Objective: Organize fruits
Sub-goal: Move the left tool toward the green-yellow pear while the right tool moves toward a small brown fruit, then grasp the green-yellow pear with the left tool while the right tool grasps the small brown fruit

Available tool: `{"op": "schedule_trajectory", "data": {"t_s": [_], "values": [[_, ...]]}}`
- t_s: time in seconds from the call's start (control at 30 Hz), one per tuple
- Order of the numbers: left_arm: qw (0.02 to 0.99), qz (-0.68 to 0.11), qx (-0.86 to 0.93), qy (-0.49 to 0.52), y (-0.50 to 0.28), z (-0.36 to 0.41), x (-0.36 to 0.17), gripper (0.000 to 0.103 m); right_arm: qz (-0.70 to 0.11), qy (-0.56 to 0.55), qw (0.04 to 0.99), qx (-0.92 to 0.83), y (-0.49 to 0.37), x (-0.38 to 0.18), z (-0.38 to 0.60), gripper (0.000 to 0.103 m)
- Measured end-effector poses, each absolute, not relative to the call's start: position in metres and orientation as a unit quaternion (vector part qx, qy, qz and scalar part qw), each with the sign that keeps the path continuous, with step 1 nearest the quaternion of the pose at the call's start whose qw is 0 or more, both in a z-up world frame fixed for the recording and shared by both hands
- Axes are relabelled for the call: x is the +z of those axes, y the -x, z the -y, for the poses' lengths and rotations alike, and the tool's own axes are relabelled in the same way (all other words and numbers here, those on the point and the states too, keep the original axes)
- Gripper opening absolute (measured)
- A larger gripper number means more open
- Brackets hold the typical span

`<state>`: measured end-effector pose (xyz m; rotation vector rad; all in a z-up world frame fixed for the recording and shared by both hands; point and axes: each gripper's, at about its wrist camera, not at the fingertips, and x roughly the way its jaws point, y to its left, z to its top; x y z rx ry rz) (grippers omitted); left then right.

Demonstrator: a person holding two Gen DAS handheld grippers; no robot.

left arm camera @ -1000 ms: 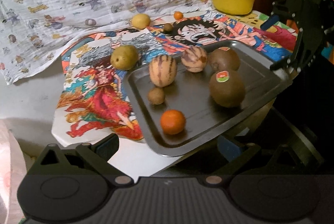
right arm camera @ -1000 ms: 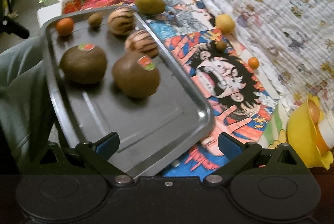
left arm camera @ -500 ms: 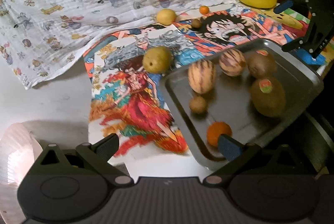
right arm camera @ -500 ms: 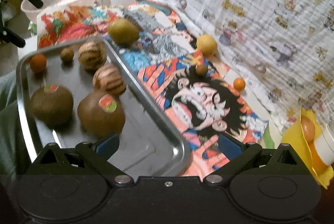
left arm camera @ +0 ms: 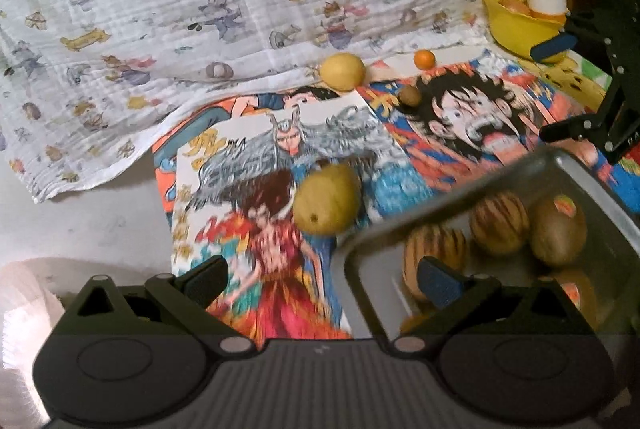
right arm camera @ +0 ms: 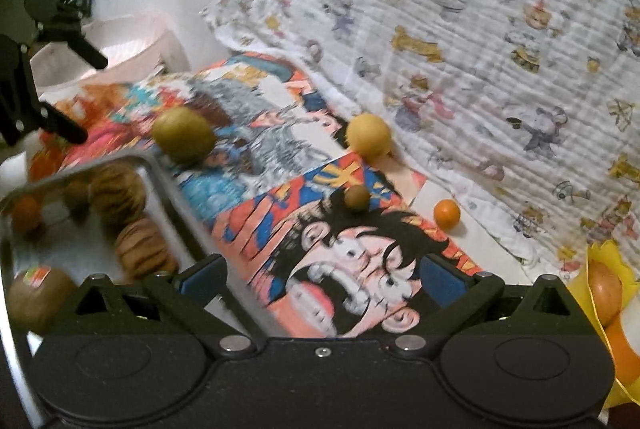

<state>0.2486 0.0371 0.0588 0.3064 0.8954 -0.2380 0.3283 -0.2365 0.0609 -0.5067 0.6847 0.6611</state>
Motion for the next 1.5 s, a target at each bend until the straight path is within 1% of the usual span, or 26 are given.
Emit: {"op": "schedule_trajectory", "data": {"t_s": [0.23, 0.57, 0.87, 1.1, 1.37, 1.43, 1.5], "values": [[0.887, -0.426, -0.124, -0.126, -0.296, -0.026, 0.052, 0.102, -0.331, 0.208, 0.867, 0.308, -0.367, 0.055, 0.235, 0.102], [0.888, -0.422, -0.144, -0.113, -0.353, -0.014, 0.04, 0.102, -0.342, 0.197, 0.863, 0.314, -0.405, 0.037, 0.224, 0.102], [0.884, -0.429, -0.156, -0.1, -0.382, -0.008, 0.025, 0.102, -0.353, 0.192, 0.855, 0.329, -0.426, 0.017, 0.214, 0.102], [0.887, -0.428, -0.156, -0.083, -0.384, -0.011, 0.021, 0.102, -0.353, 0.18, 0.853, 0.339, -0.439, 0.007, 0.207, 0.102], [0.883, -0.439, -0.157, -0.056, -0.356, -0.029, 0.02, 0.102, -0.364, 0.151, 0.854, 0.341, -0.455, -0.005, 0.199, 0.102], [0.882, -0.444, -0.152, -0.048, -0.35, -0.033, 0.017, 0.102, -0.37, 0.14, 0.855, 0.337, -0.458, -0.008, 0.198, 0.101], [0.88, -0.451, -0.147, -0.035, -0.345, -0.038, 0.012, 0.102, -0.38, 0.125, 0.854, 0.333, -0.462, -0.012, 0.197, 0.096]]}}
